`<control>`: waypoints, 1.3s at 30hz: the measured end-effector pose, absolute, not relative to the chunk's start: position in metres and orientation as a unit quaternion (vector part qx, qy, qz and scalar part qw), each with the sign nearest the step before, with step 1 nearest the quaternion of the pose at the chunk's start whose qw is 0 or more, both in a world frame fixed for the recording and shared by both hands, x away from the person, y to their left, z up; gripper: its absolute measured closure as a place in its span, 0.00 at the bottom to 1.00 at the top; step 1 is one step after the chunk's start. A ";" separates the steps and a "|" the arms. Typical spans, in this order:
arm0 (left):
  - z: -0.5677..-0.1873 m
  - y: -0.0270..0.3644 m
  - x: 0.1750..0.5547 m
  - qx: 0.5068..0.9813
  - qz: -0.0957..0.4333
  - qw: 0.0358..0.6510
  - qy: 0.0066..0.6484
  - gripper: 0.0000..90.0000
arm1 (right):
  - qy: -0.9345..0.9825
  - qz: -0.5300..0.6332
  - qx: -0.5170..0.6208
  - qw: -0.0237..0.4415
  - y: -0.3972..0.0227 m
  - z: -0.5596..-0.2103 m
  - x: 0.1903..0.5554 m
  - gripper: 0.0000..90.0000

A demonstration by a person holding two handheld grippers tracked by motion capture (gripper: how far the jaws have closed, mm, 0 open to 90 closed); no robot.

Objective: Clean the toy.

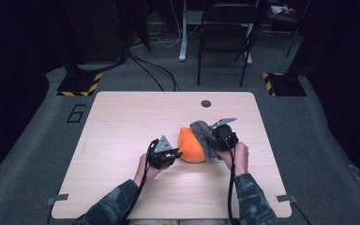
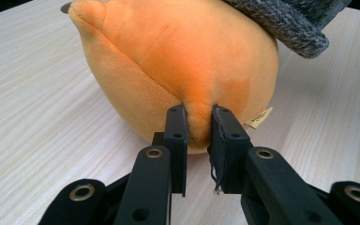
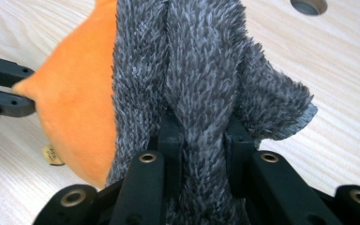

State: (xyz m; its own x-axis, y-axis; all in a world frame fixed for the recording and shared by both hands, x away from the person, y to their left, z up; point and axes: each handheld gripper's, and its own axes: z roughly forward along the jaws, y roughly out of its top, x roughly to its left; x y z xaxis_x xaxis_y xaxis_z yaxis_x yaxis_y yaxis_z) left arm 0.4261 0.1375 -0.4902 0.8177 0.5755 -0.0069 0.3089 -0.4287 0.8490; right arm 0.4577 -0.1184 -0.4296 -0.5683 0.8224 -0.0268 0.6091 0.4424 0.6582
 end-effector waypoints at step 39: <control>-0.493 0.141 0.431 0.829 0.136 0.468 0.273 0.86 | 0.807 0.286 0.487 0.173 -0.155 -0.433 0.470 0.82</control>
